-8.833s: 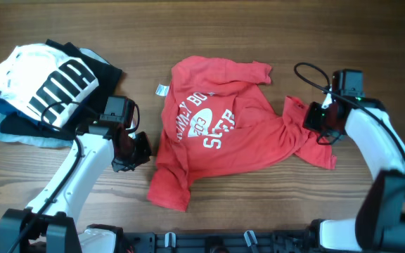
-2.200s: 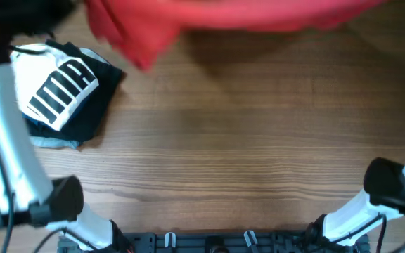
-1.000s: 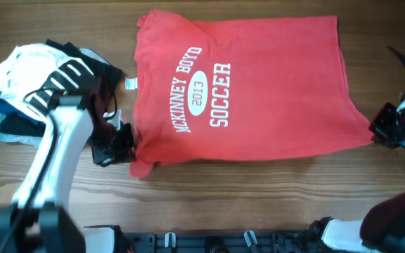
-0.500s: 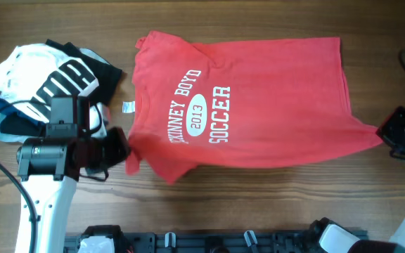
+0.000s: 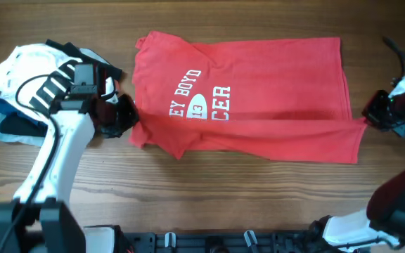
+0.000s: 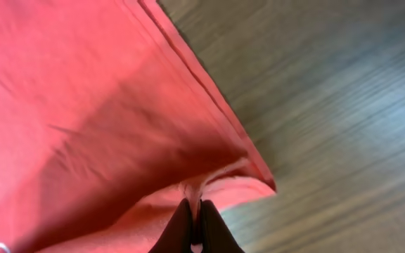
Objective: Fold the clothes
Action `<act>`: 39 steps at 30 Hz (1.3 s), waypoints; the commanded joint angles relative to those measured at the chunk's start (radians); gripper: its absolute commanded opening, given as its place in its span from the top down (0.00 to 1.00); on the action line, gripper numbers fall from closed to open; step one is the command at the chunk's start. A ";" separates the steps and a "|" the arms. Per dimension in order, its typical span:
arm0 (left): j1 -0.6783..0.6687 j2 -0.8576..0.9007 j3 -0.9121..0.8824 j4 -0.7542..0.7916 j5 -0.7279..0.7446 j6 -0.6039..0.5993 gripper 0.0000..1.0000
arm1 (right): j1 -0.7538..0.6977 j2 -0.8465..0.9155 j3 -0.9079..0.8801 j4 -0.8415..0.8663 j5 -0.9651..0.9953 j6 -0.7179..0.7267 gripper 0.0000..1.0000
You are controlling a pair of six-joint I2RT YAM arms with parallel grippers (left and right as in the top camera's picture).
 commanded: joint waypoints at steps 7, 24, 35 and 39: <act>0.005 0.085 -0.003 0.154 0.005 -0.009 0.96 | 0.042 0.076 -0.003 0.130 -0.017 0.012 0.96; 0.005 0.162 -0.003 0.200 0.000 -0.009 0.96 | 0.094 0.076 -0.004 0.199 -0.015 0.014 0.96; 0.005 0.170 -0.003 0.193 -0.052 -0.010 0.96 | 0.094 0.076 -0.047 0.205 0.022 0.014 0.96; 0.005 0.170 -0.003 0.190 -0.052 -0.010 0.96 | 0.095 0.076 -0.139 0.232 0.025 0.015 0.96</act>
